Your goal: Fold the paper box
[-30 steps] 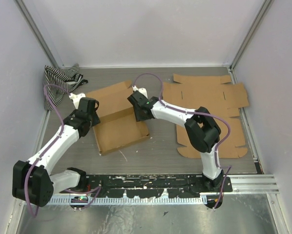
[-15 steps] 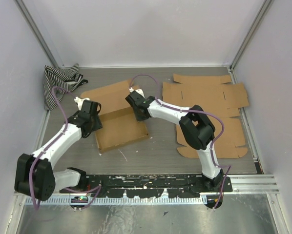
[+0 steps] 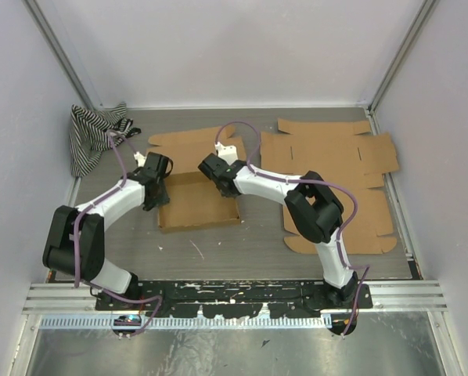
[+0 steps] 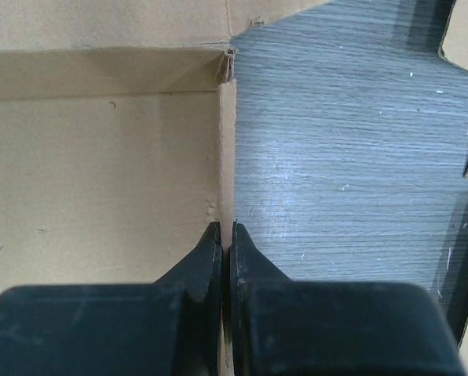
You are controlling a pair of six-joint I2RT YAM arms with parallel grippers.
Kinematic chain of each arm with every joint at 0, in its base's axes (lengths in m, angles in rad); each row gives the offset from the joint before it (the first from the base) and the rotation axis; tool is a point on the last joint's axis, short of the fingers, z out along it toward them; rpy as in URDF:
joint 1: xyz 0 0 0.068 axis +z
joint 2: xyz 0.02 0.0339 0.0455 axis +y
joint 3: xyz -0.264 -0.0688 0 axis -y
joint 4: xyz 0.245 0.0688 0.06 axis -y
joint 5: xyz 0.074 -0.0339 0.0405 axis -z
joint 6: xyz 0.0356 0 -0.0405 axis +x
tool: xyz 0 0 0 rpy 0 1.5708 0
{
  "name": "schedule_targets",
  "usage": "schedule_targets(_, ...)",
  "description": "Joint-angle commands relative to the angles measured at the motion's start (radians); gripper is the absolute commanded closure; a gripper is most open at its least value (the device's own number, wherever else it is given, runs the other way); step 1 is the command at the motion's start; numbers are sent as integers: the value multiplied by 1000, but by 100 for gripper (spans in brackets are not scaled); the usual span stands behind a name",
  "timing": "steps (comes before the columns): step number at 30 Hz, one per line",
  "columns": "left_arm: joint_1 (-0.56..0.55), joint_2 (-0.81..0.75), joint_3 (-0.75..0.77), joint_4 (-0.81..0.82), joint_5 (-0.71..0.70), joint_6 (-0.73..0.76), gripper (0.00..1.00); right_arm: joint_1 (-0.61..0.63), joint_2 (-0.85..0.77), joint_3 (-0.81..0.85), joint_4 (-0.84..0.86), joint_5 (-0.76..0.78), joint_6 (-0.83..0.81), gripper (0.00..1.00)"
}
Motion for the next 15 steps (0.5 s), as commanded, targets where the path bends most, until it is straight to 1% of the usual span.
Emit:
schedule_targets(1, 4, 29, 62, 27, 4, 28, 61, -3, 1, -37, -48, 43, 69, 98)
schedule_targets(2, 3, 28, 66, 27, 9, 31, 61, -7, 0, -32, -45, 26, 64, 94)
schedule_targets(4, 3, 21, 72, 23, 15, 35, 60, -12, -18, -29, -26, -11, 53, 80)
schedule_targets(8, 3, -11, 91, 5, 20, 39, 54, -23, -98, -25, 3, -42, 28, 58)
schedule_targets(11, 11, -47, 116, -11, 24, 40, 51, -47, -159, -2, 4, -59, -6, 50)
schedule_targets(15, 62, -89, 152, -18, 72, 44, 49, -127, -231, 32, 2, -90, -63, 47)
